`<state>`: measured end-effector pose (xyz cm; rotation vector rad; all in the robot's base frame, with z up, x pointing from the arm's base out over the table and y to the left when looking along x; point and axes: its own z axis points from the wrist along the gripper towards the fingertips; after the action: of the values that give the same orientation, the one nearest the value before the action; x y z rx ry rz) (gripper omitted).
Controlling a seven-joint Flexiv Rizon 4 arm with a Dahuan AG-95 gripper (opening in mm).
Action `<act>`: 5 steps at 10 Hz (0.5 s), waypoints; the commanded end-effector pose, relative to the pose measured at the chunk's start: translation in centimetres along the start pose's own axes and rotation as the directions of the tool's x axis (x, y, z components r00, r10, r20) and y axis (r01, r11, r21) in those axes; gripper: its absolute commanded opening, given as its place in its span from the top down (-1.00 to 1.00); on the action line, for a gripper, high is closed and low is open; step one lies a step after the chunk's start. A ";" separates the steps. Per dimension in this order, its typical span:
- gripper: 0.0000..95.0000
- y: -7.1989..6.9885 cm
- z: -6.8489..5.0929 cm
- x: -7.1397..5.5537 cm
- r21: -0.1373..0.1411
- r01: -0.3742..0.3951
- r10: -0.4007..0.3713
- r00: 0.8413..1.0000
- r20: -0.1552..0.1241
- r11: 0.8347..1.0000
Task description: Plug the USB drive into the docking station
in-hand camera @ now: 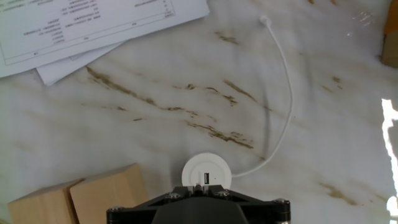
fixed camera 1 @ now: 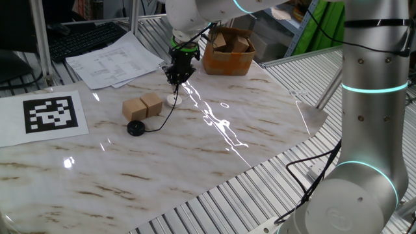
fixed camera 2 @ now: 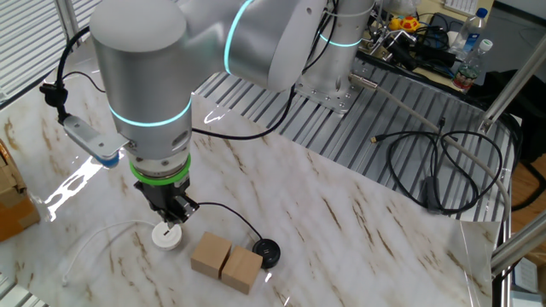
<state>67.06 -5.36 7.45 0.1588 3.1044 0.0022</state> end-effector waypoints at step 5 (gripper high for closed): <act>1.00 -0.8 1.0 0.5 -0.016 -0.025 0.025 1.000 0.002 1.000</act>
<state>66.63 -6.22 6.26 0.2045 3.0996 0.0255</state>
